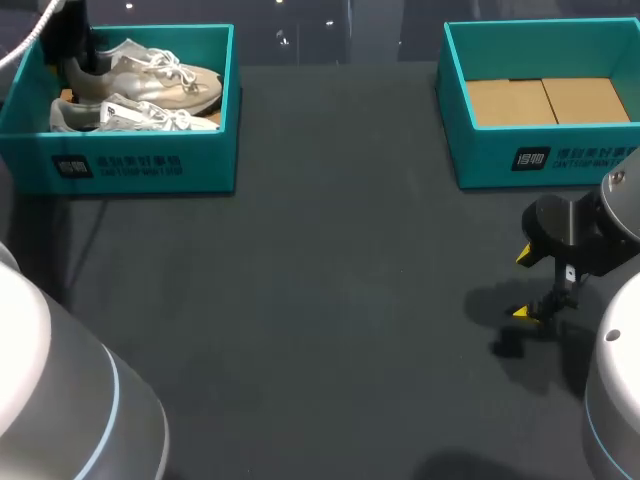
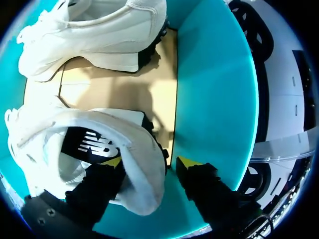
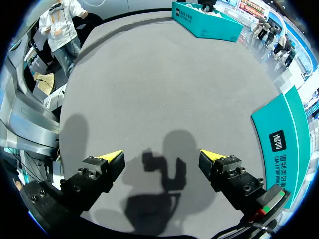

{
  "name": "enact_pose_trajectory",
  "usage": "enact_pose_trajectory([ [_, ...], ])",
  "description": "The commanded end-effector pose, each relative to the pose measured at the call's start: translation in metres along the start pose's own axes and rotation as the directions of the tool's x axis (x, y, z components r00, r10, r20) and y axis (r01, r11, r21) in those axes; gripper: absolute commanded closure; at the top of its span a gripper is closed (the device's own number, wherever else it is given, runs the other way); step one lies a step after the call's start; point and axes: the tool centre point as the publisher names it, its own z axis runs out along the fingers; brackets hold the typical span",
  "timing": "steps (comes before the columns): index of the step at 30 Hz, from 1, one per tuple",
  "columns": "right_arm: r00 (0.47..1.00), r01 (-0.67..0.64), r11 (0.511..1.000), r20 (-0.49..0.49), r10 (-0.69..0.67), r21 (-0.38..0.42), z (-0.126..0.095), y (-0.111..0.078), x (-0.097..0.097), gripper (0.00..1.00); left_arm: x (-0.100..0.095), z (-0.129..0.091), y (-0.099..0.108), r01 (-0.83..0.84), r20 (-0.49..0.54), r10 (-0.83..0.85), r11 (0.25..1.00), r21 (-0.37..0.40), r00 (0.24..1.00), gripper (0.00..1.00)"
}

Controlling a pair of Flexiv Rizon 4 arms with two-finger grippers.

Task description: Take the shoe out of the shoebox, open the shoe tongue, remove and reinsert the insole, then place the shoe into the shoebox

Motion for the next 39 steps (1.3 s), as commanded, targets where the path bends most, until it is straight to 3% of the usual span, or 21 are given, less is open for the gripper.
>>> enact_pose_trajectory([
  [1,1.0,0.0,1.0,0.003,0.0,0.0,-0.001,0.0,0.002,0.0,0.005,-0.022,-0.009,-0.007,0.029,0.007,1.0,-0.005,1.0,0.04],
  [2,1.0,0.0,1.0,0.003,0.0,0.0,-0.001,0.0,0.002,0.0,0.004,-0.028,-0.01,-0.009,0.04,0.01,1.0,-0.008,0.999,0.0],
  [10,1.0,0.0,1.0,0.003,0.0,0.0,-0.001,0.0,0.002,0.0,0.006,-0.074,-0.041,-0.013,0.108,0.016,1.0,-0.026,0.994,0.0],
  [20,1.0,0.0,1.0,0.003,0.0,0.0,-0.001,0.0,0.002,0.0,0.01,-0.131,-0.11,-0.068,0.151,0.074,0.997,-0.048,0.986,0.0],
  [24,1.0,0.0,1.0,0.003,0.0,0.0,-0.001,0.0,0.002,0.0,0.011,-0.138,-0.129,-0.067,0.141,0.072,0.997,-0.04,0.987,0.0],
  [27,1.0,0.0,1.0,0.003,0.0,0.0,-0.001,0.0,0.002,0.0,0.018,-0.144,-0.141,-0.081,0.147,0.077,0.997,0.017,0.986,0.0],
  [39,1.0,0.0,1.0,0.003,0.0,0.0,-0.001,0.0,0.002,0.0,0.018,-0.144,-0.141,-0.081,0.147,0.077,0.997,0.017,0.986,0.0],
])
